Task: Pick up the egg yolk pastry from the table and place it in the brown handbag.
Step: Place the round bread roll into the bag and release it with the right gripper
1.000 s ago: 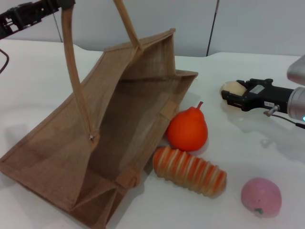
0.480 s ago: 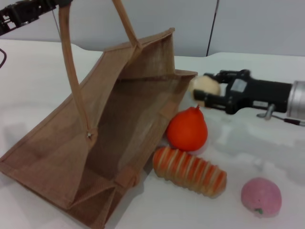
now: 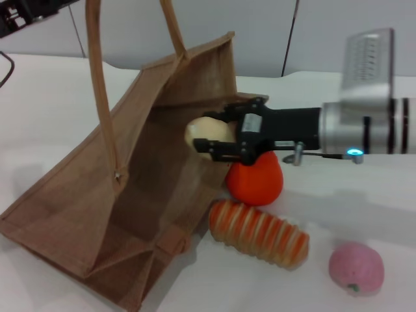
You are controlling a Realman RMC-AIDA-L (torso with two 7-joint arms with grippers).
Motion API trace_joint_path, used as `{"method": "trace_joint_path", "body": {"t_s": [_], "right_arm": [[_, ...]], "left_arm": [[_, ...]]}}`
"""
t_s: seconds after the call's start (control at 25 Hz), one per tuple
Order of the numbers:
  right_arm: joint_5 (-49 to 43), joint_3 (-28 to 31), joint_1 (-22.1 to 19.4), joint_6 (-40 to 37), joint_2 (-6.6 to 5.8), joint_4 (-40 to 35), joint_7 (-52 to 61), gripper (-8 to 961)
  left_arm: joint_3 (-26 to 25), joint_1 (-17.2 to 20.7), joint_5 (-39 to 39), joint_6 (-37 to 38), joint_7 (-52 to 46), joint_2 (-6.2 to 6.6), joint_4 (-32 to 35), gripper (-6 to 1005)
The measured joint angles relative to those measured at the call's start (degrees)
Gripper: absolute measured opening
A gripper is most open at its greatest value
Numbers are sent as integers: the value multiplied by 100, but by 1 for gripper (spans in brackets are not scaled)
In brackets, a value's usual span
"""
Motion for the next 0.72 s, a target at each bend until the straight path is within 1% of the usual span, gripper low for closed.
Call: {"method": "trace_joint_path", "body": {"t_s": [0.24, 0.44, 0.6, 0.72], "right_arm": [[0, 0, 488, 1150, 12, 682, -239, 542], [1, 35, 728, 2045, 36, 1084, -448, 541], [40, 142, 785, 2231, 43, 1402, -1073, 540], [50, 404, 719, 2246, 49, 1602, -1747, 552]], "left_arm": [[-1, -102, -107, -84, -123, -6, 0, 126], [48, -179, -252, -252, -181, -10, 0, 127], [53, -219, -281, -386, -182, -15, 0, 127], [29, -217, -286, -400, -184, -14, 0, 127]]}}
